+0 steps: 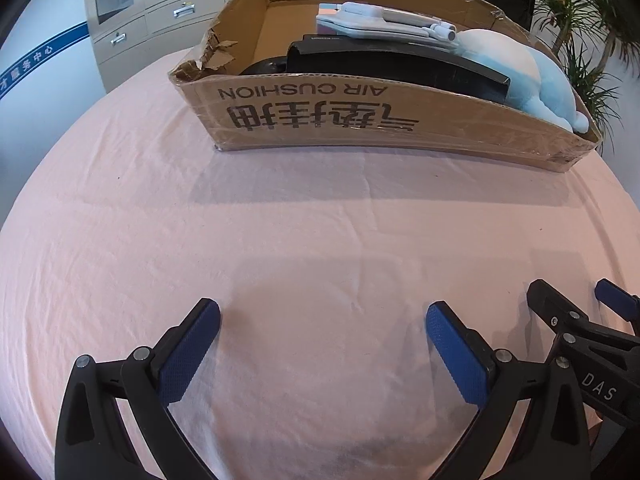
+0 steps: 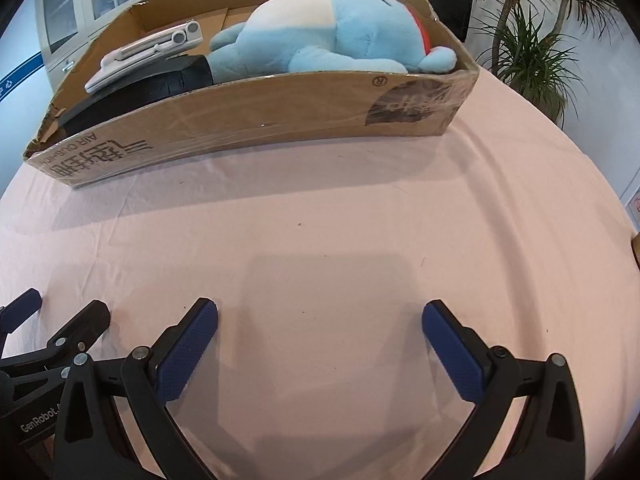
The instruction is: Organize objects
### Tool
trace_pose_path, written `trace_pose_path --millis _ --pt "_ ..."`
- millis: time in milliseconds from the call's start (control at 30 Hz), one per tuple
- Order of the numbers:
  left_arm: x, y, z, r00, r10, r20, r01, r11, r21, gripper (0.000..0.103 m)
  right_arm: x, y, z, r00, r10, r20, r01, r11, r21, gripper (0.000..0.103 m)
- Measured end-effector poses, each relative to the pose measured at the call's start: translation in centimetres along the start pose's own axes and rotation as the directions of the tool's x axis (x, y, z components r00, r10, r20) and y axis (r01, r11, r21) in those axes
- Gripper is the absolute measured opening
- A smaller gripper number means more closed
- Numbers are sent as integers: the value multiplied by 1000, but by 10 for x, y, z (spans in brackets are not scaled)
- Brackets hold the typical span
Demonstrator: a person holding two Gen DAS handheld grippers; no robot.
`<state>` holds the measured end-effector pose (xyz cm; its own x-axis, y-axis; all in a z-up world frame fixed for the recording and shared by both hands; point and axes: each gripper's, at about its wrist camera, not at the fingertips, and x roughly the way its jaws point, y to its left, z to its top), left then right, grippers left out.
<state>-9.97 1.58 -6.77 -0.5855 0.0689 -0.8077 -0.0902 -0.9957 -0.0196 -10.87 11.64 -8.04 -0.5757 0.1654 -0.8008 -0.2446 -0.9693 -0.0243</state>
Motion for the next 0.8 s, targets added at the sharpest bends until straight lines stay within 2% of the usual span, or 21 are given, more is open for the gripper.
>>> trace_pose_path --millis 800 --pt "3 9 4 1000 0 0 0 1000 -2 103 -2 -1 -3 1000 10 0 -10 1000 -16 102"
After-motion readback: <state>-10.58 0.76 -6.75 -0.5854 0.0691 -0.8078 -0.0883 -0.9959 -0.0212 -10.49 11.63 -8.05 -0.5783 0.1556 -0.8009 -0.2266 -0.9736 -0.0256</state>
